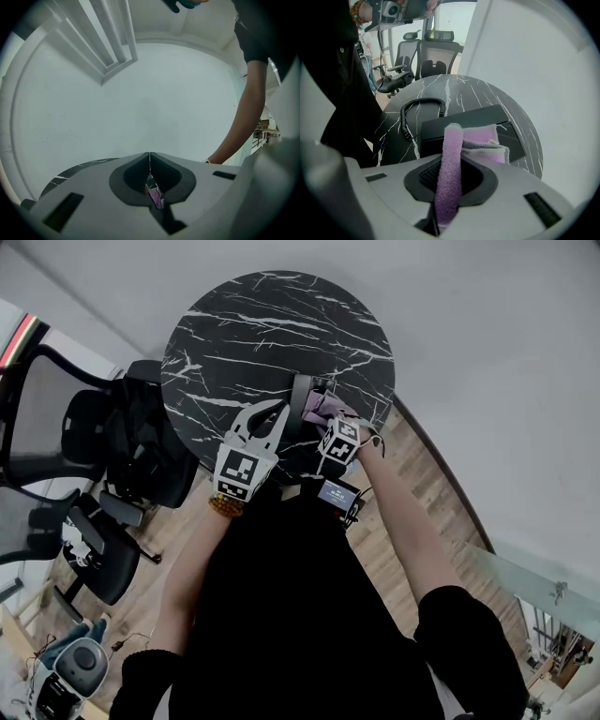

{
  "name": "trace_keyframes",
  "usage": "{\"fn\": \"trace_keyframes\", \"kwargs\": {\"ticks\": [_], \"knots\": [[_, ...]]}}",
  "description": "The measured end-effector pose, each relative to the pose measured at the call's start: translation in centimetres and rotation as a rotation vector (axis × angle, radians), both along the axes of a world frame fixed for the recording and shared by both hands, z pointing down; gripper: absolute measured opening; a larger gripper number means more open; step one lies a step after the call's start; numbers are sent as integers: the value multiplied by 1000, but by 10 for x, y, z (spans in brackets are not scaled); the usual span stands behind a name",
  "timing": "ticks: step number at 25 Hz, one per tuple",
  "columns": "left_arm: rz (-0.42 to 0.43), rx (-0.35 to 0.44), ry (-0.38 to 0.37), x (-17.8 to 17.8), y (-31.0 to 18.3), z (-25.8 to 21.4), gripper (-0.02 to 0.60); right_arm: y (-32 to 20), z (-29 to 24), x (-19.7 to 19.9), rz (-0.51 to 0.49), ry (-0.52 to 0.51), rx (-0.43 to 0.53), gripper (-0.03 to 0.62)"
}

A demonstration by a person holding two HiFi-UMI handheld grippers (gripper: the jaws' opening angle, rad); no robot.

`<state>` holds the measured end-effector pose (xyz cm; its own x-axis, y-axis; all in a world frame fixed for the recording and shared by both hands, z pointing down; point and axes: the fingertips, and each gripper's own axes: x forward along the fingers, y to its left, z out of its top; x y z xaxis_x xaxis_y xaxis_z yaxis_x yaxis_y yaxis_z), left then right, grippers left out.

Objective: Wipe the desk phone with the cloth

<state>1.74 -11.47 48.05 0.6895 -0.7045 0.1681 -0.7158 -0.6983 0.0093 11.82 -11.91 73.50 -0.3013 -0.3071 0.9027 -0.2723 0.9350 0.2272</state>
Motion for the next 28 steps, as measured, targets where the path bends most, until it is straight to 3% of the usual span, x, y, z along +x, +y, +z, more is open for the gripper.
{"fn": "trace_keyframes", "kwargs": {"ticks": [28], "knots": [[-4, -1, 0, -4, -1, 1, 17, 34, 14, -12, 55, -48, -66, 67]]}}
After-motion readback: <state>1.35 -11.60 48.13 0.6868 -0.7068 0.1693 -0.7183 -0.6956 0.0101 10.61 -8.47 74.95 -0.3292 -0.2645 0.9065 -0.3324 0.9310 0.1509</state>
